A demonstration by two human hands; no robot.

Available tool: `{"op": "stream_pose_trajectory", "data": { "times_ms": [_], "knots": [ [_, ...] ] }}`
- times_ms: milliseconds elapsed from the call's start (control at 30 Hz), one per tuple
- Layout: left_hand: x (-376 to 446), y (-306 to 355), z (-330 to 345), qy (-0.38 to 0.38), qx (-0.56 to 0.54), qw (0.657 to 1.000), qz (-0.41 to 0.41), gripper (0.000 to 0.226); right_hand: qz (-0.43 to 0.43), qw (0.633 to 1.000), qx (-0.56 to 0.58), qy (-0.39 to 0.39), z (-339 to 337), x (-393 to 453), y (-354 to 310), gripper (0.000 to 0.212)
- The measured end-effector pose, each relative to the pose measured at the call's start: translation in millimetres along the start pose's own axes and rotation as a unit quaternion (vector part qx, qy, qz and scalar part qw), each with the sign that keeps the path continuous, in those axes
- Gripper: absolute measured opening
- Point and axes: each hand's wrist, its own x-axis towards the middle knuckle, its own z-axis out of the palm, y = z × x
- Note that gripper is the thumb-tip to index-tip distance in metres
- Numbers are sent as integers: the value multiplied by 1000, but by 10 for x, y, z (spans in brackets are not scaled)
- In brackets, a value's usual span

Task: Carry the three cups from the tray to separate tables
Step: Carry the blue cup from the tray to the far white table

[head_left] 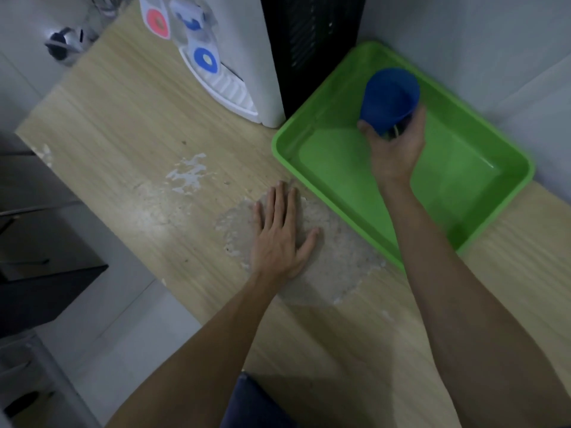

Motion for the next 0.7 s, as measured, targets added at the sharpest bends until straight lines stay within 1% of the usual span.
{"op": "stream_pose_trajectory", "data": {
  "times_ms": [100, 233, 433, 533, 700],
  "knots": [
    [-1, 6, 6, 4, -2, 1000, 3, 89, 6, 1000, -1, -13, -149, -225, -78, 85],
    [-46, -44, -22, -13, -11, 1000, 16, 91, 0, 999, -15, -34, -414, -619, -267, 84],
    [-541, -54, -320, -23, -16, 999, 35, 92, -11, 1000, -5, -28, -877, -1442, -559, 83],
    [-878, -2, -469, -27, 3, 996, 83, 89, -16, 1000, -3, -21, -1121, -1943, -670, 83],
    [-1432, 58, -702, -2, 33, 985, 168, 87, -22, 1000, -12, 2, -1503, -2786, -784, 80]
  ]
}}
